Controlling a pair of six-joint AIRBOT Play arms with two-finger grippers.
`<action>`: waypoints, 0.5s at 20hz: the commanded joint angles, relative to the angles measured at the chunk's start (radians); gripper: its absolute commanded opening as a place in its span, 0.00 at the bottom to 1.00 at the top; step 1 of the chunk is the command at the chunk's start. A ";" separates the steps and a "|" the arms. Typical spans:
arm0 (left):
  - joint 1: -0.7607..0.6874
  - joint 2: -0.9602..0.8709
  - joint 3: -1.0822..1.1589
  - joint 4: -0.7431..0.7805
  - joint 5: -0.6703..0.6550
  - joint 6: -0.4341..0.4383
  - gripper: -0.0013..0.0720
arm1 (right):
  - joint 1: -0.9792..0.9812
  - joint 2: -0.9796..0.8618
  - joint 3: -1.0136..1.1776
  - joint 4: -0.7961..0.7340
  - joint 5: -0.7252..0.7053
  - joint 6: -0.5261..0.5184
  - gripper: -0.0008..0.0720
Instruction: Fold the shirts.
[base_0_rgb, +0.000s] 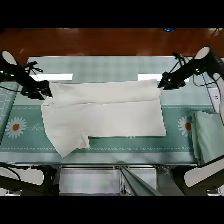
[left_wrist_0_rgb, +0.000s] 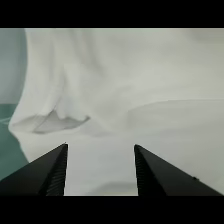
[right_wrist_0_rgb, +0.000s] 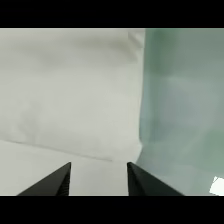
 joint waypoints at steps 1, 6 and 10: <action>0.089 0.127 -0.069 0.039 -0.054 0.015 0.71 | -0.095 0.152 -0.063 -0.021 0.008 0.013 0.57; 0.386 0.499 -0.595 -0.183 0.166 0.094 0.71 | -0.208 0.507 -0.543 0.102 -0.216 -0.076 0.57; 0.616 0.646 -0.925 -0.286 0.198 0.152 0.71 | -0.210 0.685 -0.856 0.283 -0.238 -0.195 0.57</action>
